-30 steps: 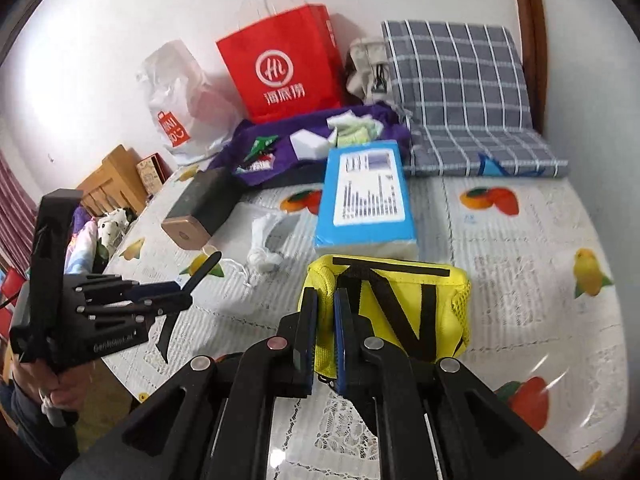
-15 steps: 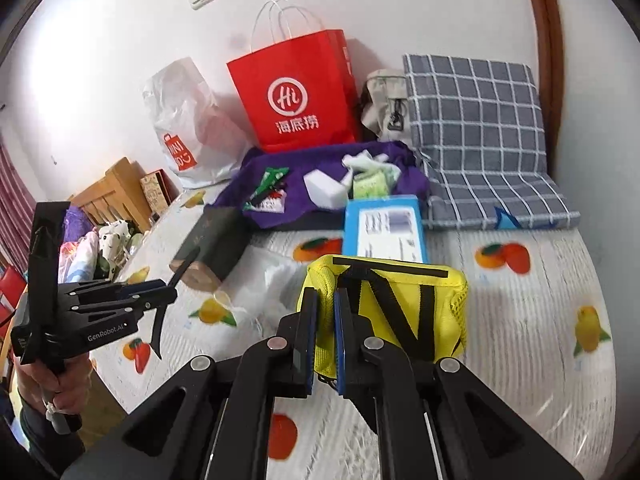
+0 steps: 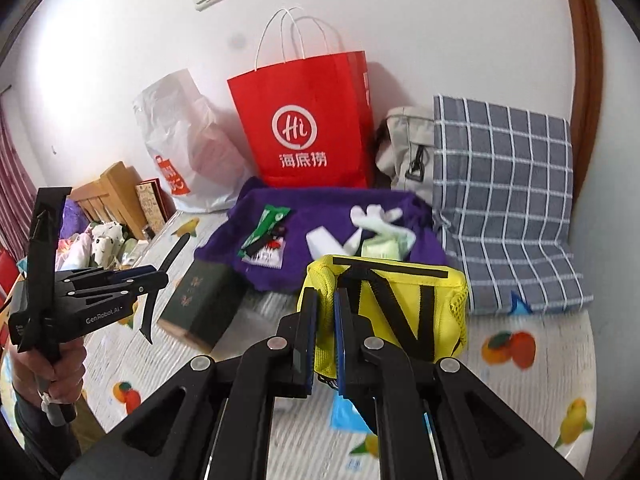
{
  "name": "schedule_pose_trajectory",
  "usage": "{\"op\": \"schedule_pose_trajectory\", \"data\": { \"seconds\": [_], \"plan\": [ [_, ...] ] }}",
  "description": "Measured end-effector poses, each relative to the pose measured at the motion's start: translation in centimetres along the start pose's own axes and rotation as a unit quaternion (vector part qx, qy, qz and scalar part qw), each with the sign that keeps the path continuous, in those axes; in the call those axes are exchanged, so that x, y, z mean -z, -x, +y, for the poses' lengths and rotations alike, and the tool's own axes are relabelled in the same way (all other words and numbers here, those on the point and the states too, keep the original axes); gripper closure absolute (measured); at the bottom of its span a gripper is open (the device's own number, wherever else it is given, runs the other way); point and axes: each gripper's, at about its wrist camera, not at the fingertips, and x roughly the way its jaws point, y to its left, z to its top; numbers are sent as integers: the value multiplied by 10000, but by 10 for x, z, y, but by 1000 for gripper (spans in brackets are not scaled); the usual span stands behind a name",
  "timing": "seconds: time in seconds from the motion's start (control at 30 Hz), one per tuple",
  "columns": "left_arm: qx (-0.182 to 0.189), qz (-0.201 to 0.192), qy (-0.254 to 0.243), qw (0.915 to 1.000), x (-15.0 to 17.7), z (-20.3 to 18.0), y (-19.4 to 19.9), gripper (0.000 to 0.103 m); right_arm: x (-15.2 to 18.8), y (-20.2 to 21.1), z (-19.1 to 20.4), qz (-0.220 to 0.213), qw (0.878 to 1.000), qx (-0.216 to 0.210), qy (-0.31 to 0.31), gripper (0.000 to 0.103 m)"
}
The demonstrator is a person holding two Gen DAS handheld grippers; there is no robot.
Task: Organize soft objects
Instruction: 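Carry the yellow bag toward the towel with the right tool while the left tool lifts the black strap, then lower the yellow bag onto the towel with the right tool while the left tool lowers the strap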
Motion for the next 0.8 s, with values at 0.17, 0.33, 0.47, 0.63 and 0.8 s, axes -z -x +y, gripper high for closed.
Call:
{"op": "schedule_pose_trajectory", "data": {
  "seconds": [0.17,0.33,0.47,0.63,0.8],
  "plan": [
    [-80,-52,151,9998,-20,7,-15,83,-18,-24,-4,24,10000,-36,-77,95],
    [-59,-61,247,9997,-37,13,-28,83,-31,-55,-9,109,9995,-90,-291,95],
    [-94,-46,300,9995,-47,17,-40,83,-41,-76,-10,169,9993,-100,-305,95],
    [-142,28,334,9993,-57,23,-56,83,-54,-91,-18,137,9993,-120,-329,95],
    [-148,45,357,9992,-70,25,-71,83,-70,-108,-29,190,9985,-195,-476,95]
  ]
}}
